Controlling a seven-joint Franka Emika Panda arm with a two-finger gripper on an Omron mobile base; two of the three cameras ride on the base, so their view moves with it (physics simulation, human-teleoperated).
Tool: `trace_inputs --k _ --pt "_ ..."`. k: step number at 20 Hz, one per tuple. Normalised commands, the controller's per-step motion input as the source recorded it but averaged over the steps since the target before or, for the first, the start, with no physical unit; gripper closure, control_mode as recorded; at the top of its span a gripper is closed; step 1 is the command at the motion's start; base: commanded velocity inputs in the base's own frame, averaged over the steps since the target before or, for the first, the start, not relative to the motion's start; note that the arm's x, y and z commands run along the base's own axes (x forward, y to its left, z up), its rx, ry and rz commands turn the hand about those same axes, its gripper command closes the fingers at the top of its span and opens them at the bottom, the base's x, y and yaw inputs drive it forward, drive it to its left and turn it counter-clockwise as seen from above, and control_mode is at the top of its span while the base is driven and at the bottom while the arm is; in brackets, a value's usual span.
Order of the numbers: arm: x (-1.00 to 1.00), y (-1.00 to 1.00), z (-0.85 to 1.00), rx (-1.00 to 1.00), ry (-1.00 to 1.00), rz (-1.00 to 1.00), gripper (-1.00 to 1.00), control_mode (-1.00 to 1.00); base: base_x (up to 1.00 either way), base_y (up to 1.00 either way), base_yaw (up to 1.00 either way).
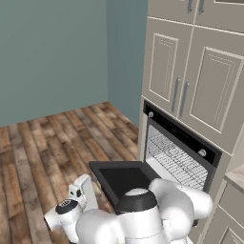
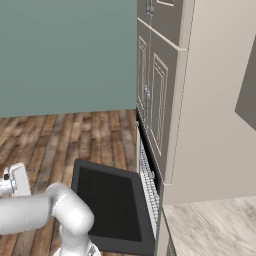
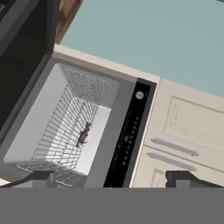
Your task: Place the fish on the top rack of the oven, and slide the tray back inside. Close the oven door.
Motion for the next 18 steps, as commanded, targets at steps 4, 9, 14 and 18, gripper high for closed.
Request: trace_inputs --k 4,9,14,18 --pt "0.01 0.89 -0.63 -0.18 0.00 -0.27 -1.00 -1.00 0.00 0.00 0.00" --pt "0.25 0.68 -0.70 -0.17 0.03 -0.29 -1.00 -1.00 0.00 0.00 0.00" --pt "0.40 0.46 -0.68 -0.17 0.02 -0.27 -1.00 -1.00 0.00 0.00 0.00" --pt "0.40 0.16 -0.64 -0.20 0.00 -0.24 -1.00 -1.00 0.00 0.00 0.00"
